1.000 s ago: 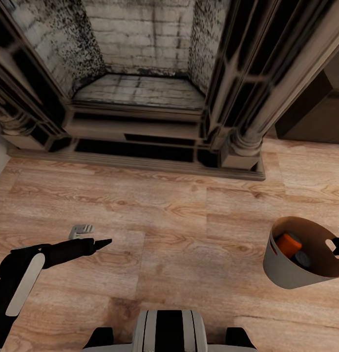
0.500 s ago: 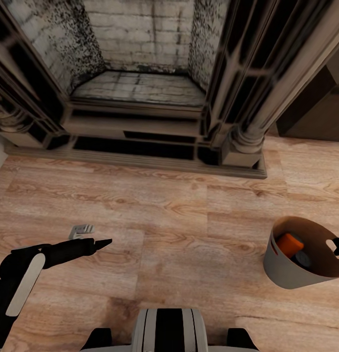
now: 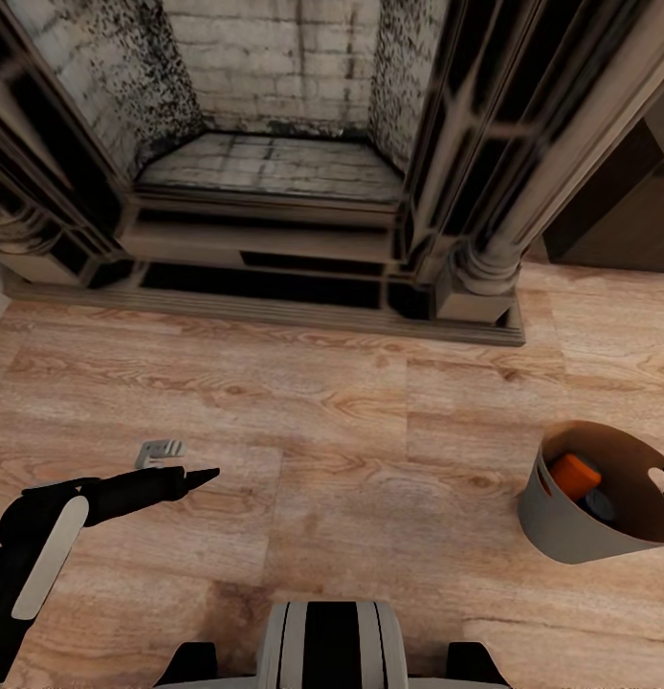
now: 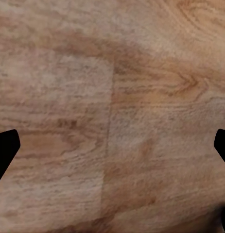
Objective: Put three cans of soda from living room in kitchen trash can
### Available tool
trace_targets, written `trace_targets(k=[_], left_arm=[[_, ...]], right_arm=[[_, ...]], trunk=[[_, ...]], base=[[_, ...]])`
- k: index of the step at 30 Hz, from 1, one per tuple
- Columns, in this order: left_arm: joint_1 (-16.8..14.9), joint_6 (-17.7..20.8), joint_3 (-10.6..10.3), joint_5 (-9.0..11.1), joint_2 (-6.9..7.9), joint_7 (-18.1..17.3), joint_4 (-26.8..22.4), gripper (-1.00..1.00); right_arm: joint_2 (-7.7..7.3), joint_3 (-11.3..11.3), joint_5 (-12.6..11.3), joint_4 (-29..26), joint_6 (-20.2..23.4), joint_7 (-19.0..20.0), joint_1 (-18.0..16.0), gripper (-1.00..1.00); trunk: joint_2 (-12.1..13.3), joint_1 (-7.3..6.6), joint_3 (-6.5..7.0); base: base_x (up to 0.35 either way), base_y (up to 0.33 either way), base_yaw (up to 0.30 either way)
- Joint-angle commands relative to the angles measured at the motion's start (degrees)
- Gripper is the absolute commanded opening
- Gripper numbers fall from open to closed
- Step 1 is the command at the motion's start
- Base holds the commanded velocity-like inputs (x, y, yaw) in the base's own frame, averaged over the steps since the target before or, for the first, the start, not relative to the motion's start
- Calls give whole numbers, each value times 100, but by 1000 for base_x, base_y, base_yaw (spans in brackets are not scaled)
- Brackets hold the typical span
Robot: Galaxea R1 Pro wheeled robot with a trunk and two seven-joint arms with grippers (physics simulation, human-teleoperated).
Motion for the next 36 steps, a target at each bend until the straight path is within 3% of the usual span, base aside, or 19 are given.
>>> trace_targets(k=[1,17,18,36], left_arm=[[-4,-1,-10,1,-2,-1,3,100],[-4,-15,-1,0,-2,-1,3,100],[-4,-14,-2,0,-2,-1,4,100],[-4,-27,-3,0,-2,-1,7,100]], right_arm=[[140,-34,182,-4,0,-82,-6,-100],[133,-42,182,-6,0,-82,-6,-100],[133,-42,182,-5,0,-82,-6,100],[10,-73,180,-3,0,-73,-6,100]], trunk=[[-1,4,-23],[-3,7,-45],[-3,7,-45],[-3,7,-45]], base=[[0,0,0],[0,0,0],[0,0,0],[0,0,0]])
